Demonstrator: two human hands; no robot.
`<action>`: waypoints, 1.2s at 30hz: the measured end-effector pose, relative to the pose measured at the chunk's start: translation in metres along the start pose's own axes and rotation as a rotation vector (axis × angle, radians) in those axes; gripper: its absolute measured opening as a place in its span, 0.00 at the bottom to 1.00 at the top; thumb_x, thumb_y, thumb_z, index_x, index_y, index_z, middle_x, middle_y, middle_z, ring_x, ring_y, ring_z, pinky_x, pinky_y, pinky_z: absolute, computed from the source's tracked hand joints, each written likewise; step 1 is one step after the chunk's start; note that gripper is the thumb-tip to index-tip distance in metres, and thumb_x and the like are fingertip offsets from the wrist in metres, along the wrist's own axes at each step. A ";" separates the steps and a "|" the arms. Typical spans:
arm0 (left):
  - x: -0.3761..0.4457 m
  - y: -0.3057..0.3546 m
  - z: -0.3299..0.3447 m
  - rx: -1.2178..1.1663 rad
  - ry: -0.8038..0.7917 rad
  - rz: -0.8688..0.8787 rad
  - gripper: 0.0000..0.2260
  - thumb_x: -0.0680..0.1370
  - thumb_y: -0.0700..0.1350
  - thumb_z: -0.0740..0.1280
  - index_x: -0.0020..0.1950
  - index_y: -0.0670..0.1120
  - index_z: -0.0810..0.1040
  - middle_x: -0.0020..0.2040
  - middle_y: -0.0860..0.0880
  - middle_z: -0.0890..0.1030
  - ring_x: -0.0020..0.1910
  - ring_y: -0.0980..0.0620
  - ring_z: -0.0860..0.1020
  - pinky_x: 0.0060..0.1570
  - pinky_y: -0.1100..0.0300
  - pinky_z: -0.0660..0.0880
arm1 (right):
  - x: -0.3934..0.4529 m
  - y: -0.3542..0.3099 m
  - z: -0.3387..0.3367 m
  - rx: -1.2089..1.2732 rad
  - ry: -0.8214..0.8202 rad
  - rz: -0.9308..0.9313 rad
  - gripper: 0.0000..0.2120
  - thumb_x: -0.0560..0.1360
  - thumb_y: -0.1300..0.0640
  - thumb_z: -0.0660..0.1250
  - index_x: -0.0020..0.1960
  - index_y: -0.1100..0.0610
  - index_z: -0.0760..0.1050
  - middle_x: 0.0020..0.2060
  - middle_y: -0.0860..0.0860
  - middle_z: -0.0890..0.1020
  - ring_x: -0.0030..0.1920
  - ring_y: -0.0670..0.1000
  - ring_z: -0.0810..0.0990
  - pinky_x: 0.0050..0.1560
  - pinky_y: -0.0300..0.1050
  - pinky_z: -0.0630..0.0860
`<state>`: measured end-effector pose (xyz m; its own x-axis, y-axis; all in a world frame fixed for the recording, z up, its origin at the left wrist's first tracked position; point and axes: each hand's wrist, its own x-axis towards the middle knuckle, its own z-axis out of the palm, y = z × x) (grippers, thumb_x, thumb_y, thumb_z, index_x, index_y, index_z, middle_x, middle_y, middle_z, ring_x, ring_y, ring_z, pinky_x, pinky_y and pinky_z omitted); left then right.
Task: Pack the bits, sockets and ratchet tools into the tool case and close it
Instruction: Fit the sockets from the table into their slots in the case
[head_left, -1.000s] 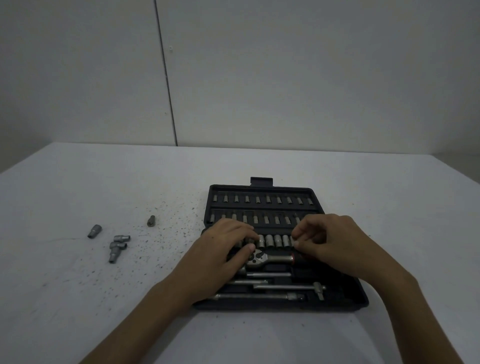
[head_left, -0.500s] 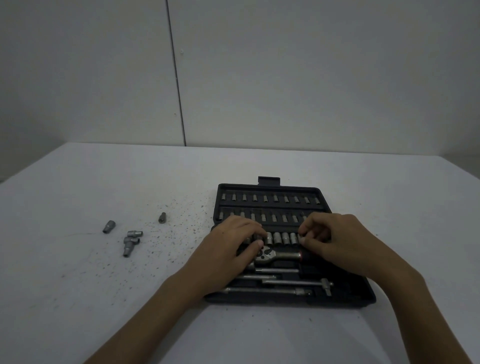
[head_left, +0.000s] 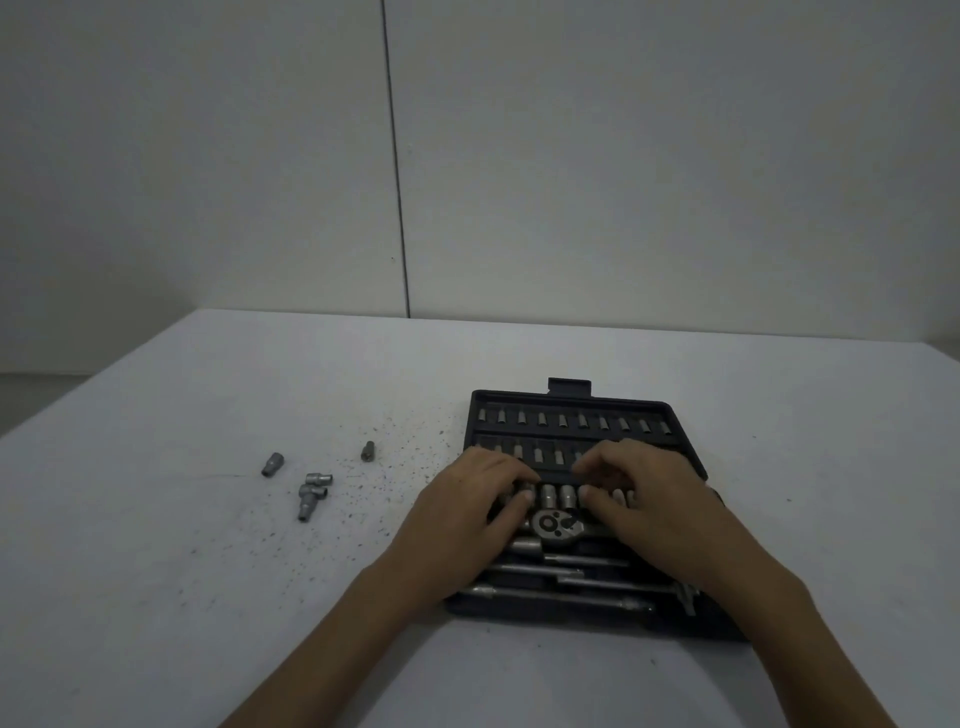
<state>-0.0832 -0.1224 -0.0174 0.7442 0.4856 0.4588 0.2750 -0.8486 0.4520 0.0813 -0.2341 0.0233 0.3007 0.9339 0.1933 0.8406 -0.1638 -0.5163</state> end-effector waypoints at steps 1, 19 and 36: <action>-0.002 -0.002 -0.001 0.001 0.014 -0.012 0.09 0.79 0.48 0.62 0.56 0.49 0.77 0.53 0.55 0.78 0.54 0.60 0.72 0.54 0.65 0.70 | 0.000 -0.004 0.004 0.006 0.004 -0.022 0.07 0.74 0.53 0.67 0.53 0.46 0.76 0.49 0.41 0.78 0.50 0.40 0.77 0.55 0.42 0.76; -0.005 -0.062 -0.027 0.267 0.169 -0.373 0.08 0.78 0.40 0.63 0.55 0.42 0.78 0.57 0.46 0.77 0.60 0.48 0.70 0.54 0.56 0.70 | 0.030 -0.067 0.078 -0.060 0.058 -0.198 0.12 0.79 0.52 0.59 0.59 0.50 0.76 0.56 0.45 0.77 0.59 0.45 0.69 0.59 0.39 0.68; -0.005 -0.076 -0.019 0.325 0.228 -0.514 0.11 0.71 0.26 0.62 0.48 0.37 0.78 0.48 0.41 0.78 0.49 0.44 0.72 0.40 0.59 0.62 | 0.029 -0.063 0.086 -0.086 0.081 -0.213 0.12 0.80 0.51 0.57 0.55 0.52 0.78 0.52 0.44 0.79 0.57 0.46 0.69 0.56 0.41 0.68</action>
<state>-0.1196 -0.0558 -0.0393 0.3305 0.8489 0.4124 0.7585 -0.4990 0.4192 -0.0016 -0.1693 -0.0104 0.1449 0.9223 0.3584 0.9230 0.0044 -0.3847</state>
